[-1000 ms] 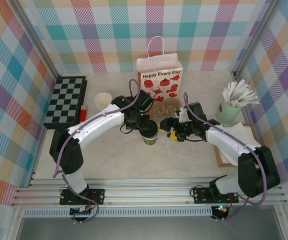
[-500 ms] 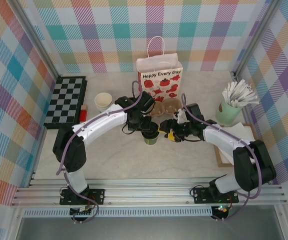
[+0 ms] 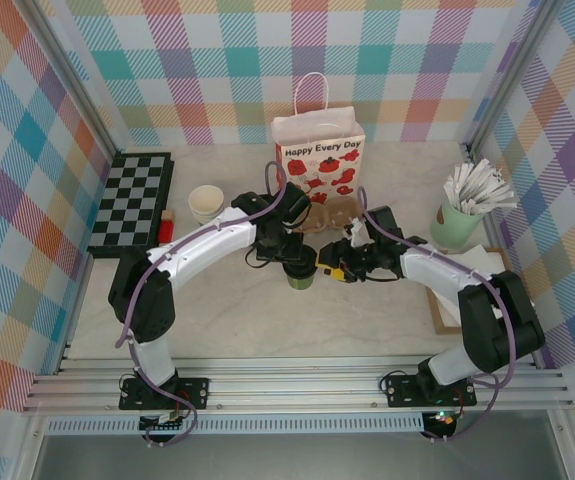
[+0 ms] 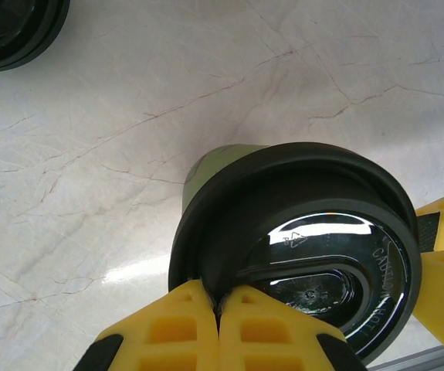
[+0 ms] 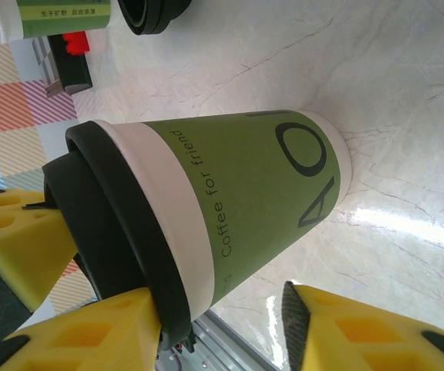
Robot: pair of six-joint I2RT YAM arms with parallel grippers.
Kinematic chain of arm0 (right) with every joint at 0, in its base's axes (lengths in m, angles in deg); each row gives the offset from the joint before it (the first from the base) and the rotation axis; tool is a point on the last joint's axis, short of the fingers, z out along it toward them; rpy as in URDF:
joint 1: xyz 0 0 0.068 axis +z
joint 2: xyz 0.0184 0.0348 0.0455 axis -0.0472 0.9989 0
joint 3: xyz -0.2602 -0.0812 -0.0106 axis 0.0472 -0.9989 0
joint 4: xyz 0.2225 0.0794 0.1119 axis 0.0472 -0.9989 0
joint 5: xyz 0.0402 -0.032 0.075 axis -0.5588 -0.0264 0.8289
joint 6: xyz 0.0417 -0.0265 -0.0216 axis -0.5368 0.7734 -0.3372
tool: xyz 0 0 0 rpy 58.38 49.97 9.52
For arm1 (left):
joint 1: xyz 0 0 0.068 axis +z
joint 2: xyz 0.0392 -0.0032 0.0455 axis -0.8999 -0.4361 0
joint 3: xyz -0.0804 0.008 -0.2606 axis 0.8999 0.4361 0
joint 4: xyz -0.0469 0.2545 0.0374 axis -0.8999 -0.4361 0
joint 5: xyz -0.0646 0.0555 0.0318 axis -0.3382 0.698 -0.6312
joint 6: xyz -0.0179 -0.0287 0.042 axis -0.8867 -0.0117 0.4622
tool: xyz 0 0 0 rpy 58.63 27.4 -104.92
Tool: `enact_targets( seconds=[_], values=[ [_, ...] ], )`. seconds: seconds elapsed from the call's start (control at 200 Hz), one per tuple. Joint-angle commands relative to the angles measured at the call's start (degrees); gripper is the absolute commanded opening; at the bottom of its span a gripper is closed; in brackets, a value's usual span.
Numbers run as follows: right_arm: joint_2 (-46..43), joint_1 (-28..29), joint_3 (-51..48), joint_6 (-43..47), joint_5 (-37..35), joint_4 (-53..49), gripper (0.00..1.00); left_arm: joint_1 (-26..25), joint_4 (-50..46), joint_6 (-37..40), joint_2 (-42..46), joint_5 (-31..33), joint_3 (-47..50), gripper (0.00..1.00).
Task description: Pack the takeout coffee
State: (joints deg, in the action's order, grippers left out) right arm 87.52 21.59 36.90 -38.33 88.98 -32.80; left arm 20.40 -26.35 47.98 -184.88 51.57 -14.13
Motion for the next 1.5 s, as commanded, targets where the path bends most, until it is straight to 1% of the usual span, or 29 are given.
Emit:
enact_targets(
  seconds=[0.0,0.08,0.225,0.395,0.515,0.655,0.71,0.785,0.855,0.89,0.95,1.02,1.115,1.2,1.285,1.33,1.405,1.495],
  values=[
    [1.17,0.97,0.81,1.39,-4.58,-5.69,0.44,-0.90,-1.73,1.59,-1.71,-0.69,-1.06,0.00],
    [1.65,1.49,1.28,2.72,-6.81,-8.56,0.42,-0.85,-1.78,1.85,-2.15,-0.88,-0.98,0.00],
    [3.08,2.16,1.29,3.46,-10.66,-12.17,0.42,-0.85,-2.93,1.70,-3.64,-0.60,-0.84,0.00],
    [5.13,2.19,-4.25,3.38,-16.60,-14.99,0.39,-0.63,-5.64,1.51,-5.20,1.80,1.96,0.00],
    [6.55,2.32,-6.76,3.35,-17.44,-14.73,0.39,-0.52,-6.30,2.39,-5.96,2.79,4.41,0.00],
    [2.96,2.22,-4.73,3.52,-17.42,-15.51,0.41,-0.25,-10.06,5.13,-6.82,7.29,3.52,0.00],
    [-0.62,2.23,-4.21,3.79,-14.26,-12.39,0.45,0.26,-10.82,5.46,-6.53,7.24,2.77,0.00],
    [-3.99,2.29,-4.08,4.66,-8.42,-6.95,0.53,0.51,-9.18,4.43,-5.39,3.49,2.26,0.00],
    [-5.50,2.41,-3.24,4.72,-3.39,-2.79,0.61,0.61,-8.51,0.78,-4.91,2.46,0.76,0.00],
    [-6.02,2.54,-3.35,3.95,-2.57,-0.99,0.63,0.59,-7.77,-1.59,-4.50,2.38,0.28,0.00],
    [-7.19,2.84,-4.83,0.94,-2.19,3.46,0.67,0.51,-5.70,-5.88,-3.44,1.79,0.25,0.00],
    [-8.35,3.03,-7.65,-2.77,-1.87,10.97,0.69,0.51,-4.03,-9.81,-2.68,1.02,0.20,0.00],
    [-8.58,3.52,-10.14,-3.70,-1.62,16.49,0.71,0.45,-5.03,-13.66,-2.89,2.49,-1.32,0.00],
    [-8.18,4.12,-10.95,-3.70,-1.31,18.71,0.71,0.31,-6.64,-15.81,-3.61,3.86,-2.68,0.00],
    [-7.74,5.05,-11.68,-3.92,-3.26,19.37,0.72,0.10,-7.52,-17.44,-3.92,4.72,-3.08,0.00],
    [-7.28,5.39,-12.29,-4.54,-3.51,21.27,0.72,-0.02,-7.70,-18.57,-3.77,5.52,-2.88,0.00],
    [-6.45,5.81,-13.23,-6.10,-4.19,24.36,0.72,-0.10,-7.17,-19.12,-3.40,5.67,-2.48,0.00],
    [-5.39,6.25,-13.27,-6.68,-5.12,25.36,0.71,-0.08,-7.10,-19.24,-3.42,5.63,-2.38,0.00]
  ],
)
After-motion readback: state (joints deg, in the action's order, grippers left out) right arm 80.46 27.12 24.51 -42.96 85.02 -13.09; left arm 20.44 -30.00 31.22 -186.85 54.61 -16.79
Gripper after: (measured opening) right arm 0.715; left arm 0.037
